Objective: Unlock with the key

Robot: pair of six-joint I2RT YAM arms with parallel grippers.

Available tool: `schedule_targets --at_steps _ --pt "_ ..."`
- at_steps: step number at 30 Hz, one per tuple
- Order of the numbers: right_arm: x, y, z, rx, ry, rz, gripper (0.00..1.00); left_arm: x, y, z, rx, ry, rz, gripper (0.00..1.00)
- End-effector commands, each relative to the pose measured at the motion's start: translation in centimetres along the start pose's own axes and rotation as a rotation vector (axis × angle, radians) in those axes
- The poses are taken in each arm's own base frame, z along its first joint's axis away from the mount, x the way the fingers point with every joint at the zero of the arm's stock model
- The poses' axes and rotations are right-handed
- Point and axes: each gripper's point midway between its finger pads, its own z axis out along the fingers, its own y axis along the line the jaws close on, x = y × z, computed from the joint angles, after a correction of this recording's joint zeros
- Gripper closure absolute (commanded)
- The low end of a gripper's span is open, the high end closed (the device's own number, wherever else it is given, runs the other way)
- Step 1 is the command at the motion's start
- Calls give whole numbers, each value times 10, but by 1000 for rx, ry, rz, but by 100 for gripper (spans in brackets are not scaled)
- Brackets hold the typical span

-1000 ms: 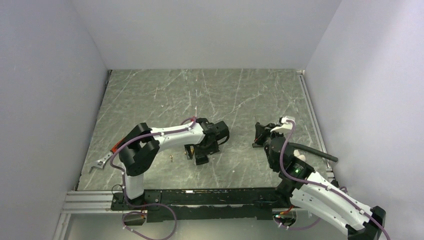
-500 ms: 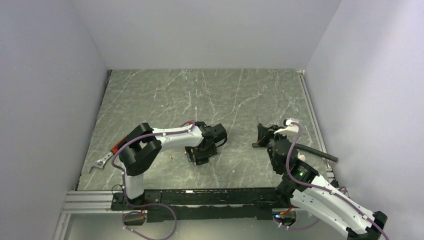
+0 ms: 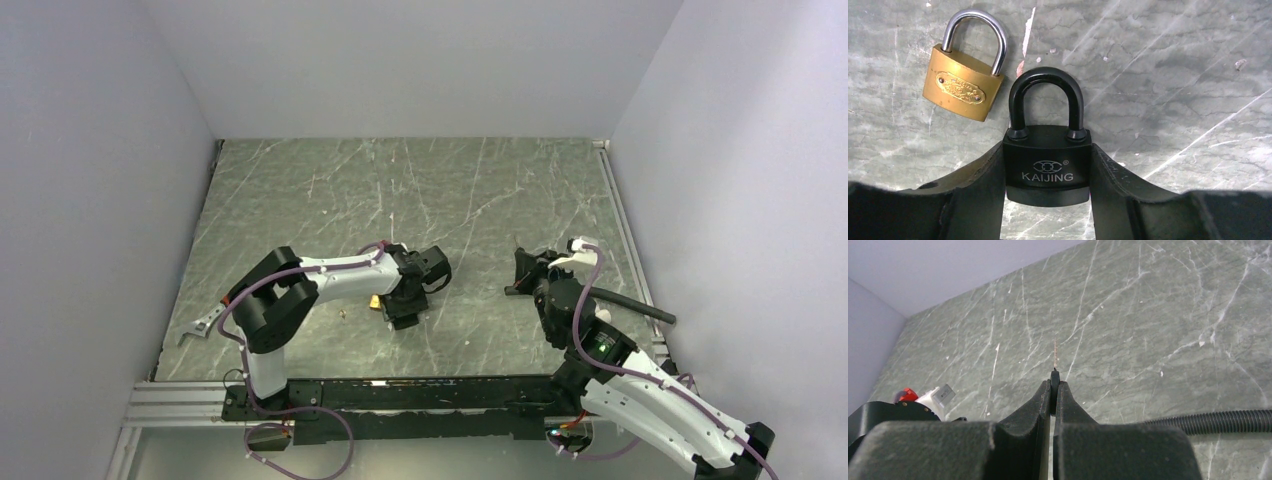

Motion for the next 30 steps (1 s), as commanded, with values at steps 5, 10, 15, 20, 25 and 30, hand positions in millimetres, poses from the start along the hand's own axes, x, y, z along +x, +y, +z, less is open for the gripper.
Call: schedule_targets --at_steps 5,10,15,20,25,30 --pt "-6 22 -2 -105 9 2 100 -5 0 19 7 -37 64 100" --pt "2 45 -10 -240 63 1 100 -48 -29 -34 193 -197 65 100" --pt "13 63 -25 -375 113 48 100 -85 -47 -91 366 -308 10 100" --pt "32 93 -50 -609 203 112 100 -113 -56 -136 524 -354 -50 100" --pt "47 115 -71 -772 291 170 100 -124 -59 -158 621 -323 -107 100" --pt "57 123 -67 -799 310 192 100 -122 -61 -169 706 -248 -175 100"
